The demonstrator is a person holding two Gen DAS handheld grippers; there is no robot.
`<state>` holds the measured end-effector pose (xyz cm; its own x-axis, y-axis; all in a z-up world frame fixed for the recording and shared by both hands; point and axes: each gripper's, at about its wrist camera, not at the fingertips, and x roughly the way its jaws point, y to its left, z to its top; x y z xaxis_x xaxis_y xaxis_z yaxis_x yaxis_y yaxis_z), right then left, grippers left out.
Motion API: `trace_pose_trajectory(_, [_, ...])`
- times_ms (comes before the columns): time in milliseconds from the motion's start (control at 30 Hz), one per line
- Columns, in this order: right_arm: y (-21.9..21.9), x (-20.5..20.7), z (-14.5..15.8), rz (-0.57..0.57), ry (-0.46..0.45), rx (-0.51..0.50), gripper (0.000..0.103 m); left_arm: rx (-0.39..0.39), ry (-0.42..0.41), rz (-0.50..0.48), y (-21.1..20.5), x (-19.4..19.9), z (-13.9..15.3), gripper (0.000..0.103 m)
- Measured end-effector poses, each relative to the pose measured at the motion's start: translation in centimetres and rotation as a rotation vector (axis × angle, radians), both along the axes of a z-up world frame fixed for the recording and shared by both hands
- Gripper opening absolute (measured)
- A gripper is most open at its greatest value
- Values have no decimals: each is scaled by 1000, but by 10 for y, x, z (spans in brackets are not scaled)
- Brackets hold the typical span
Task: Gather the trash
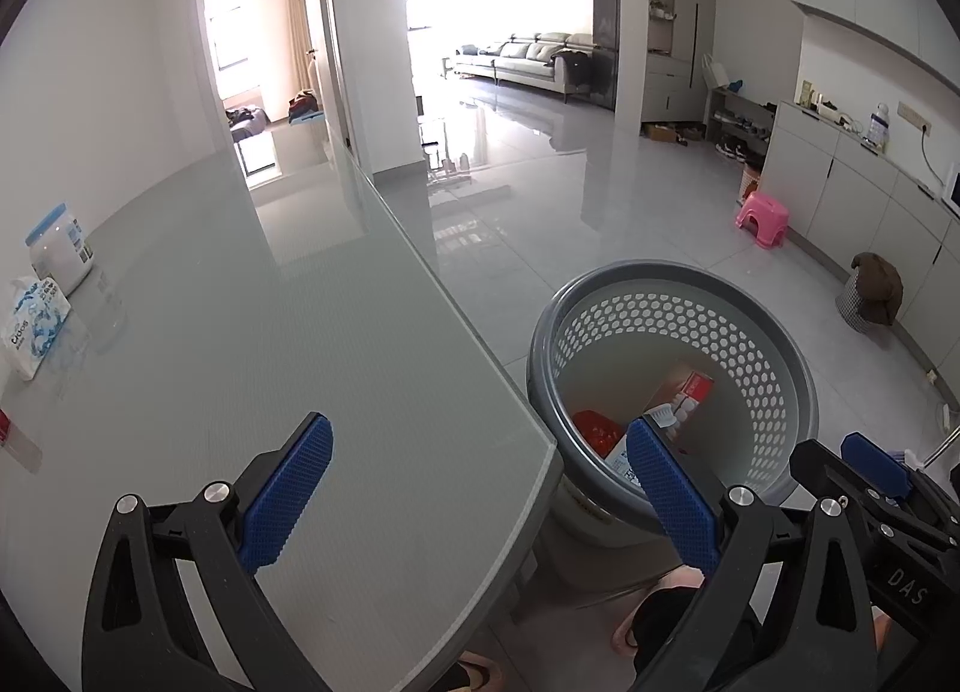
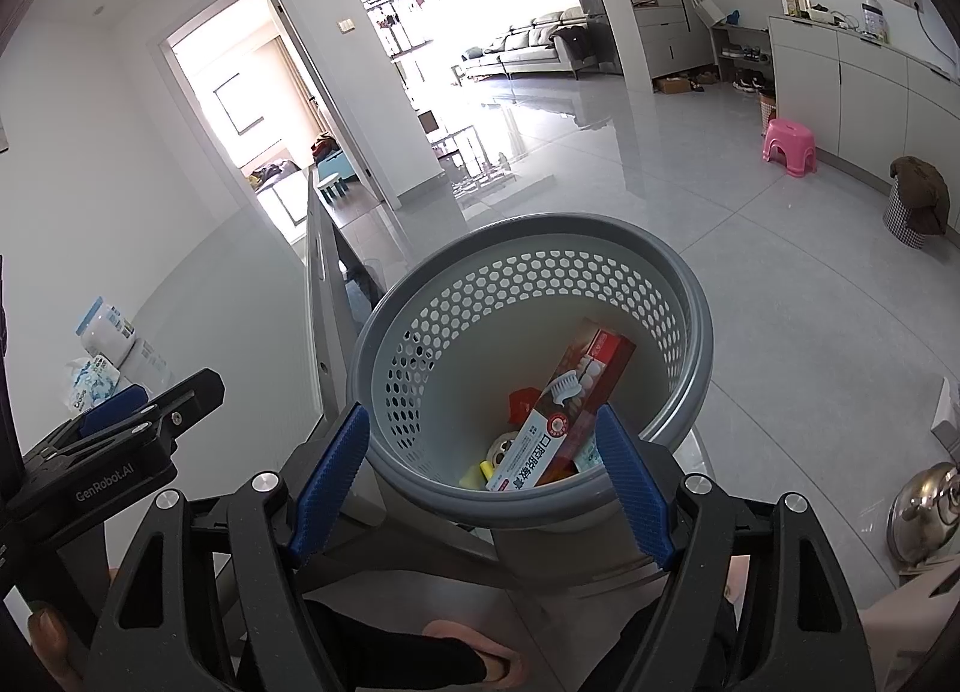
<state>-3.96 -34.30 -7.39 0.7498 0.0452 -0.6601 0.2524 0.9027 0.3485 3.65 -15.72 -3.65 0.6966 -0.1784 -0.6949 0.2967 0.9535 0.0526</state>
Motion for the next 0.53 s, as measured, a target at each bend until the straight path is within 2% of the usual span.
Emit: trace_pose_trajectory(533, [0, -1, 0, 1, 0, 0, 75, -2, 5, 0, 3, 0, 0, 97])
